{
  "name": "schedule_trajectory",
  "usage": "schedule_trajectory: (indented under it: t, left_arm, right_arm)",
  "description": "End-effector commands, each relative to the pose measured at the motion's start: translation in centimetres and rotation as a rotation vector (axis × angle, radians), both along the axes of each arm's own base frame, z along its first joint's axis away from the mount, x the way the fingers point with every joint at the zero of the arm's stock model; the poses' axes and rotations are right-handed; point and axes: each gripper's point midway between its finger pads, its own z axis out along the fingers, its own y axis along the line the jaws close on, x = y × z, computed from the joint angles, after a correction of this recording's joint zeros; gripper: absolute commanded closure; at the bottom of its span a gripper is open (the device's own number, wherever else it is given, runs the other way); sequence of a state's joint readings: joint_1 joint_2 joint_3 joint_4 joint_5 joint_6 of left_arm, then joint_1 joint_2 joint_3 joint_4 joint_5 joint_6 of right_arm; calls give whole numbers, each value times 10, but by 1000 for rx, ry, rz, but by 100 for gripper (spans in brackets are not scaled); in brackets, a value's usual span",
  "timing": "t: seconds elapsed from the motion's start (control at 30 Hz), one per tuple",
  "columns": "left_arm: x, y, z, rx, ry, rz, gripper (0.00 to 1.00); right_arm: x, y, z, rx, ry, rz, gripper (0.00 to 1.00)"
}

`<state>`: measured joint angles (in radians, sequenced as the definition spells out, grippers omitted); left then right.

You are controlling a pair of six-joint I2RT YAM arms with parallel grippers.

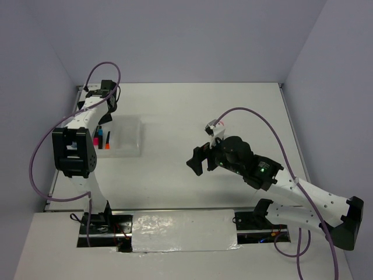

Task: Sort the stationery into containers
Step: Place the pen in the storage box, then pick up the stationery from the center of the board.

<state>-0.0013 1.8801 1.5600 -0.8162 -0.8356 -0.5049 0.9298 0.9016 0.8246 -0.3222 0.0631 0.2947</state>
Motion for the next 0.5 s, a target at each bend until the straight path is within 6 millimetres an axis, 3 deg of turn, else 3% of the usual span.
schedule_trajectory:
  t: [0.0,0.13,0.23,0.33,0.4,0.43,0.47]
  left_arm:
    - [12,-6,15,-39,-92,4,18]
    - [10,-21,32,-129,-167,-35,12]
    - [3,-47,60,-202,-242,-125,4]
    - [-22,-72,93,-266,-326,-221,1]
    - [-32,-88,100,-324,-364,-306,1]
    - [-47,-97,101,-357,-388,-354,1]
    - [-48,-114,102,-427,-420,-429,1]
  right_arm:
    - [3,2,14,20,-29,7,0]
    - [13,-5,11,6,-18,-49,0]
    - [19,-14,12,-7,-8,-98,0]
    - [33,-33,12,-37,6,-215,0]
    - [46,-54,7,-68,23,-322,0]
    - [50,-59,5,-75,25,-346,0]
    - [58,-70,2,-86,27,-397,0]
